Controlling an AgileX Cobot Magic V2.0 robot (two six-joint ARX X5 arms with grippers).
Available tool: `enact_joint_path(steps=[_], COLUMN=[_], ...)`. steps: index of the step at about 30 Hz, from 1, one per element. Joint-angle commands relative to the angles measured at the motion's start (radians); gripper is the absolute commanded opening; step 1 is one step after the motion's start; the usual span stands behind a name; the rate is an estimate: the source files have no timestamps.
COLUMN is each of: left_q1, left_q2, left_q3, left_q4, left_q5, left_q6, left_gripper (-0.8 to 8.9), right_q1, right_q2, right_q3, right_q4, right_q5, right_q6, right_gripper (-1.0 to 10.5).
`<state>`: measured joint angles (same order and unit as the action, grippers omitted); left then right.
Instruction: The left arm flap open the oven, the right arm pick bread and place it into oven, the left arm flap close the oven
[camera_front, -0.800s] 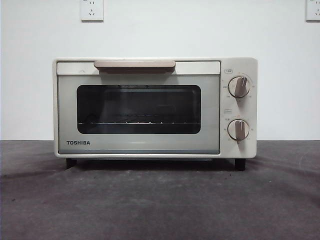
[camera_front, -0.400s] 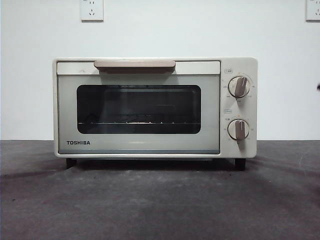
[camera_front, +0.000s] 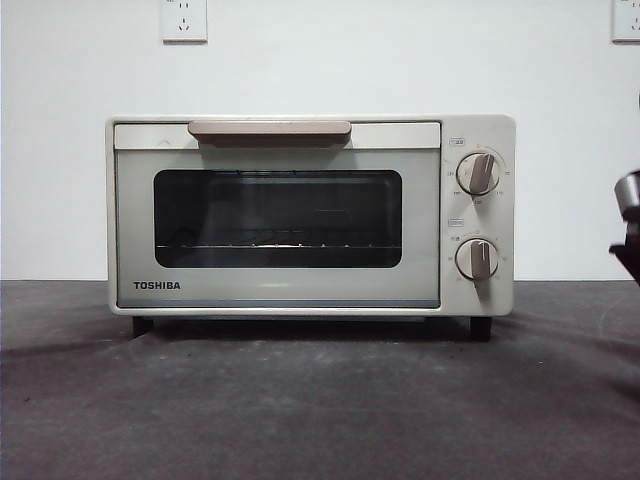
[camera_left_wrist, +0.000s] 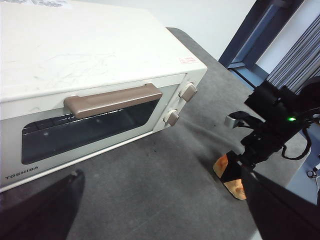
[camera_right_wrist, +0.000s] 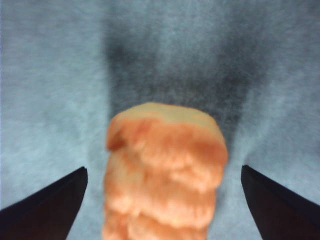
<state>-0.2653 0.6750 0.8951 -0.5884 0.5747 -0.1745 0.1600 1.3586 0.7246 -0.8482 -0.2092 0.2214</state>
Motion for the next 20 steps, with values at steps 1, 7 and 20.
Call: enact_joint_path(steps=[1, 7, 20], left_q1=[-0.004, -0.004, -0.004], left_q2=[0.004, 0.004, 0.049], left_q3=[0.019, 0.019, 0.044], left_q4=[0.008, 0.010, -0.003], left_q5=[-0.002, -0.015, -0.037], left_q6=[0.006, 0.006, 0.005], left_gripper=[5.00, 4.99, 3.97], right_q1=[0.003, 0.004, 0.003], right_q2=[0.027, 0.027, -0.192], right_q3=[0.007, 0.009, 0.106], right_q4=[0.005, 0.011, -0.066], right_q5=[0.000, 0.000, -0.143], right_q6=[-0.001, -0.018, -0.016], right_gripper=[3.6, 1.3, 0.9])
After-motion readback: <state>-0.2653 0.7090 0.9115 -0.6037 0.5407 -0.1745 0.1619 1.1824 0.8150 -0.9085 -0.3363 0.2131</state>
